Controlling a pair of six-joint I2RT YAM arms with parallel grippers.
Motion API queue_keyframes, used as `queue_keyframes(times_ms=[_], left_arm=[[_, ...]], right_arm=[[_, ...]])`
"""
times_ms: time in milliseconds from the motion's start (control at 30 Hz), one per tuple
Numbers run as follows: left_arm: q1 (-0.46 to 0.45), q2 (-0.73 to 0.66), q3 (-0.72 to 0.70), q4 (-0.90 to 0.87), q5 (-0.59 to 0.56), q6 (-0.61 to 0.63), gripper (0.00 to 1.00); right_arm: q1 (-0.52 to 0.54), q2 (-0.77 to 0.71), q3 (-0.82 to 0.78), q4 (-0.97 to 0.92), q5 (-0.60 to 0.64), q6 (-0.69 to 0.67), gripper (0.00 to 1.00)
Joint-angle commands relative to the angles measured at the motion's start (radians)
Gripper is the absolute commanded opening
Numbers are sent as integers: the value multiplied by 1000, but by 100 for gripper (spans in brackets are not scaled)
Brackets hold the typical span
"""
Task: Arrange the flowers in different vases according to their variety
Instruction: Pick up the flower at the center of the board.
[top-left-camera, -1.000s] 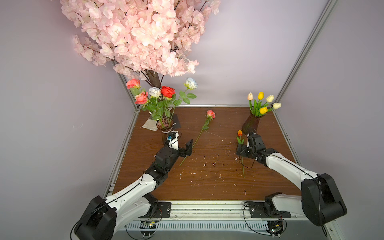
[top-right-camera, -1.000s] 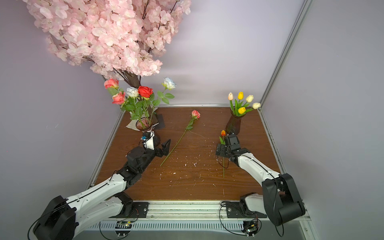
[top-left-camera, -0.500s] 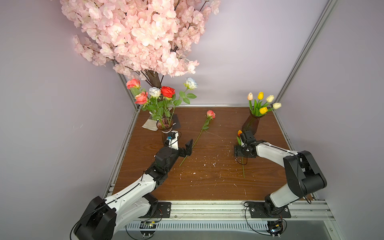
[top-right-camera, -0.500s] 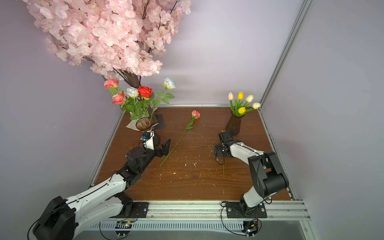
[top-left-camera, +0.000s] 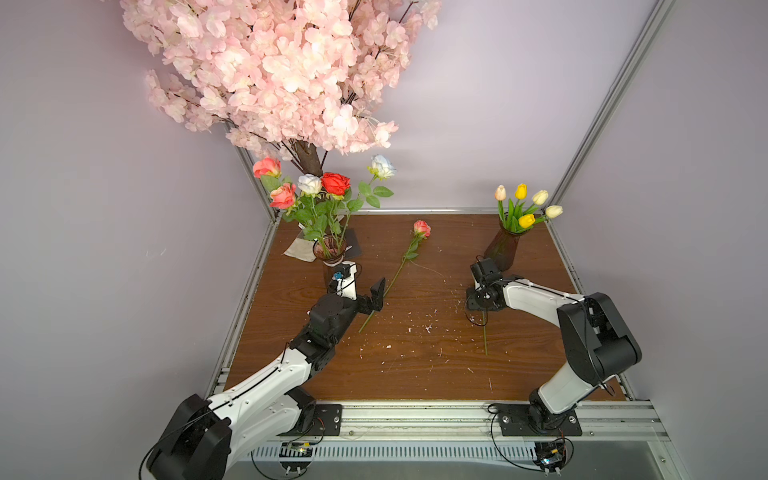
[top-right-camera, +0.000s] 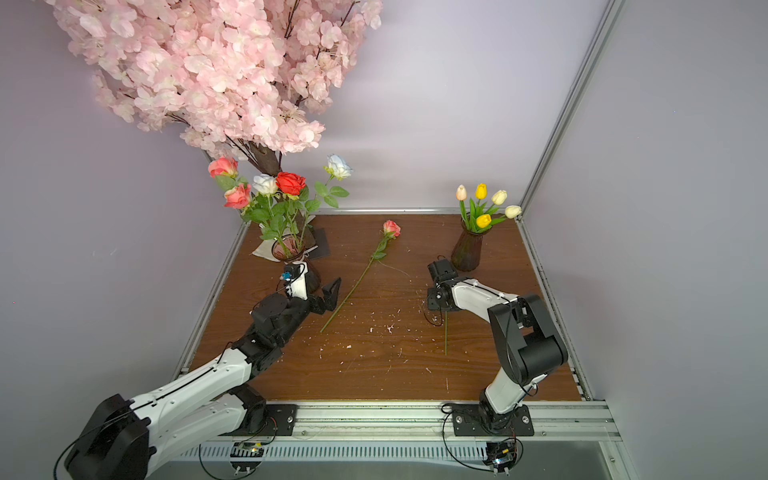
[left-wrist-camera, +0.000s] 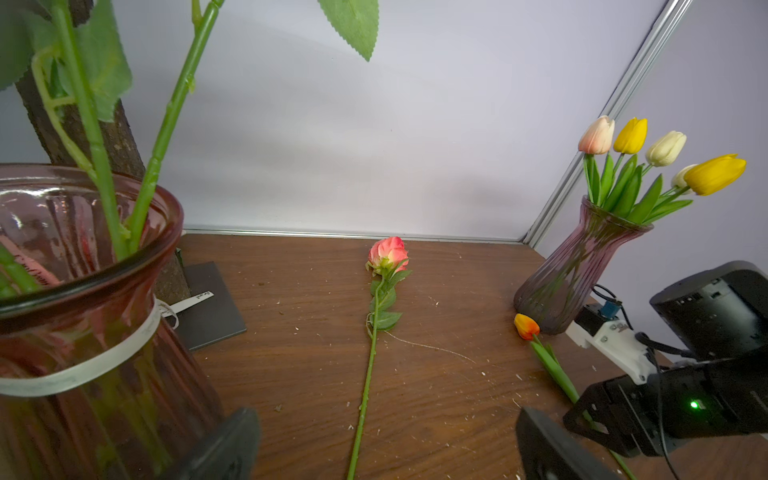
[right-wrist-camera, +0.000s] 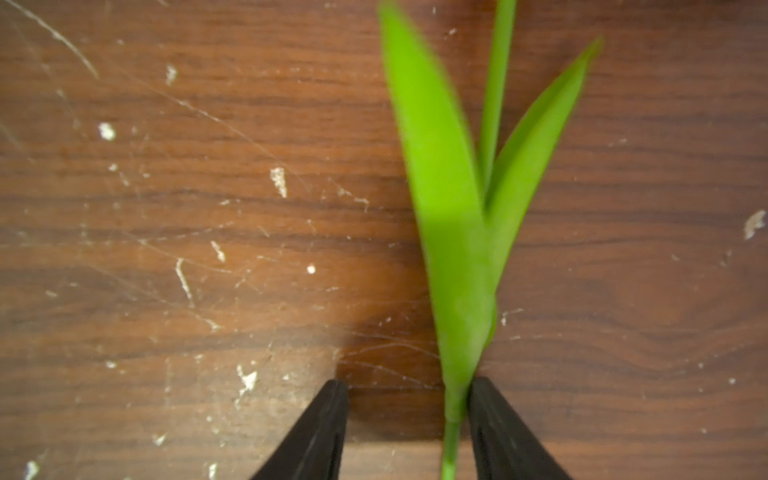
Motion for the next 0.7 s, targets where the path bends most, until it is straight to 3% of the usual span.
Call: queue_keyframes(times_ms=[0, 233, 533, 667], left_arm=[[-9, -12, -2, 16, 6, 11, 100], [-8, -18, -4, 20, 7, 11, 100], [-8, -26, -9, 21, 8, 12, 100], [-9, -31, -10, 21, 6, 14, 100]], right_arm=[[1, 28, -31, -54, -5, 11, 52], [1, -49, -62, -106, -12, 17, 50], [0, -22, -81, -110, -68, 6, 35], [0, 5, -78, -100, -93, -2, 21]])
